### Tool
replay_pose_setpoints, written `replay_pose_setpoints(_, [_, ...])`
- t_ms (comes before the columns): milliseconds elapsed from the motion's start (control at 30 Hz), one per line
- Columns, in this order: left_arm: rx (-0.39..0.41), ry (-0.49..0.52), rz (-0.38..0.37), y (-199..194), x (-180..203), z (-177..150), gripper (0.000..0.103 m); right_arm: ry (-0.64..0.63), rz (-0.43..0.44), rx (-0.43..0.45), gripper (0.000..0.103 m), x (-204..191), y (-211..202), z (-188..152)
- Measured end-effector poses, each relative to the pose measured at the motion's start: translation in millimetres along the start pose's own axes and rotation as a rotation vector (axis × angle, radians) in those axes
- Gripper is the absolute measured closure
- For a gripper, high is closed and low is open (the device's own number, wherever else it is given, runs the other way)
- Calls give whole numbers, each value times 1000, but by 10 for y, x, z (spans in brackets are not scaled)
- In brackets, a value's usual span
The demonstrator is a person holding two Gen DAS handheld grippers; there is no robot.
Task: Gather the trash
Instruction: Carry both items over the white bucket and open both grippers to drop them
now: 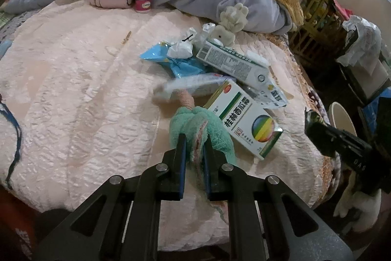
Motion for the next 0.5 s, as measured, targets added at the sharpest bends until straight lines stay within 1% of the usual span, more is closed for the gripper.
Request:
replay_pose_setpoints(100, [23,5,-9,-144,30,-7,94,12,8,20,86,27,-105,17])
replay_pose_setpoints(267, [76,53,-38,-408,279,66,94,47,13,62,86,179,-278,17])
replay_pose_setpoints(367, [87,87,-73,-446,529,168,94,75,-3,88,86,322,-396,16])
replay_pose_setpoints(500, [67,160,-119,-355,989,304,94,128,-47,114,86,586,-609,-45])
Point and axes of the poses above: each gripper's, at about its wrist camera, not at the fingertips, and y roughly the way its jaws point, x to its right, z to its top, the point moved 2 cm from there along y, roughly the way its jaws point, and after that the axes turned 12 degrees about -x, right-handed, at the moved point
